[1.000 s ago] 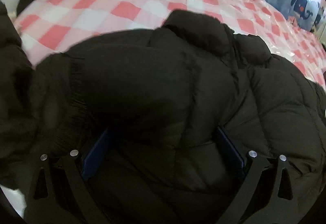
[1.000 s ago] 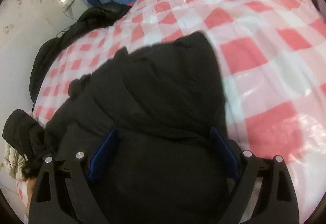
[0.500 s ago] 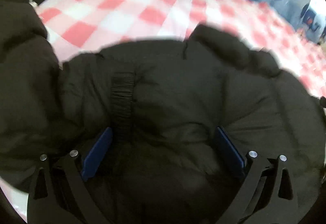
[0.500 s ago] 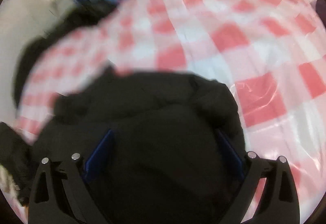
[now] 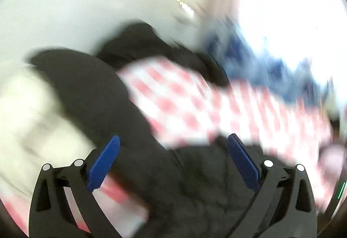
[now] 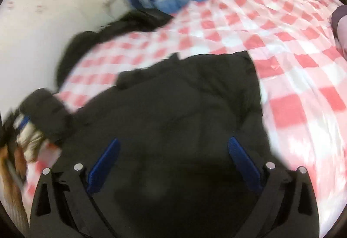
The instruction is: Fold large clothes
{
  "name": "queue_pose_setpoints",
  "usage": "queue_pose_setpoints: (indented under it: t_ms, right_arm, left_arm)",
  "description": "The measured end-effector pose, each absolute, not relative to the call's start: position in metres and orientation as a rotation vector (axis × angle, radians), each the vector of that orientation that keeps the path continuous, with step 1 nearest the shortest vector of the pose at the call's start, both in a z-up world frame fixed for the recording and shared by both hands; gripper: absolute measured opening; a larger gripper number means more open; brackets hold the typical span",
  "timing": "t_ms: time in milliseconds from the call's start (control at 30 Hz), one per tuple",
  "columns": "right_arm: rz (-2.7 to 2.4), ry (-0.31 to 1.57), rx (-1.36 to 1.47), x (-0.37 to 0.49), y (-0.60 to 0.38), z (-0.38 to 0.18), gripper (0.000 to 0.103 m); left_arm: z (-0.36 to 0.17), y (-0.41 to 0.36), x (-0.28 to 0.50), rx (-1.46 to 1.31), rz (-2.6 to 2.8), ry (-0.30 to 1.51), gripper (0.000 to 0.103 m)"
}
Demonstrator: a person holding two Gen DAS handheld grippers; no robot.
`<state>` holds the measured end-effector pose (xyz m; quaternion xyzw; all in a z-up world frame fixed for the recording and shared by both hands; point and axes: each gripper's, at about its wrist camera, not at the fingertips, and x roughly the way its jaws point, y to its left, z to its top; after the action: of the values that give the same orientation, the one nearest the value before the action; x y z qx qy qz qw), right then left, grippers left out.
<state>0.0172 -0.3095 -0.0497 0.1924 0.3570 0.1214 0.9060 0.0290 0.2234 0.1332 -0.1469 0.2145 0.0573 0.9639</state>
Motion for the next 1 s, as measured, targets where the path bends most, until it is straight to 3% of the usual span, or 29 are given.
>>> queue_pose_setpoints:
  t_ms: [100,267,700,733,767,800,833,1000]
  right_arm:
    - [0.274,0.719,0.42,0.009,-0.306,-0.05,0.096]
    - [0.262,0.742,0.449,0.023,-0.307,-0.064,0.096]
    - [0.26,0.798,0.494,0.036,-0.31,-0.082,0.096]
    - [0.261,0.798,0.493,0.037,-0.31,-0.083,0.096]
    - [0.261,0.797,0.493,0.036,-0.31,-0.083,0.096]
    - [0.259,0.797,0.495,0.036,-0.309,-0.082,0.096]
    - [0.26,0.797,0.496,0.037,-0.309,-0.083,0.096]
    - [0.263,0.794,0.501,0.037,-0.308,-0.081,0.096]
  left_arm:
    - [0.169,0.331,0.008,-0.527,0.251,0.345,0.095]
    - [0.17,0.455,0.023,-0.838,0.275,0.365,0.095]
    - [0.143,0.465,0.105,-0.885,0.341,0.44,0.094]
    - [0.143,0.464,0.108,-0.875,0.359,0.445,0.08]
    - [0.143,0.463,0.11,-0.863,0.378,0.463,0.051]
    - [0.14,0.464,0.119,-0.856,0.389,0.507,0.037]
    - [0.139,0.464,0.122,-0.861,0.376,0.518,0.012]
    - [0.157,0.452,0.102,-0.804,0.345,0.418,0.004]
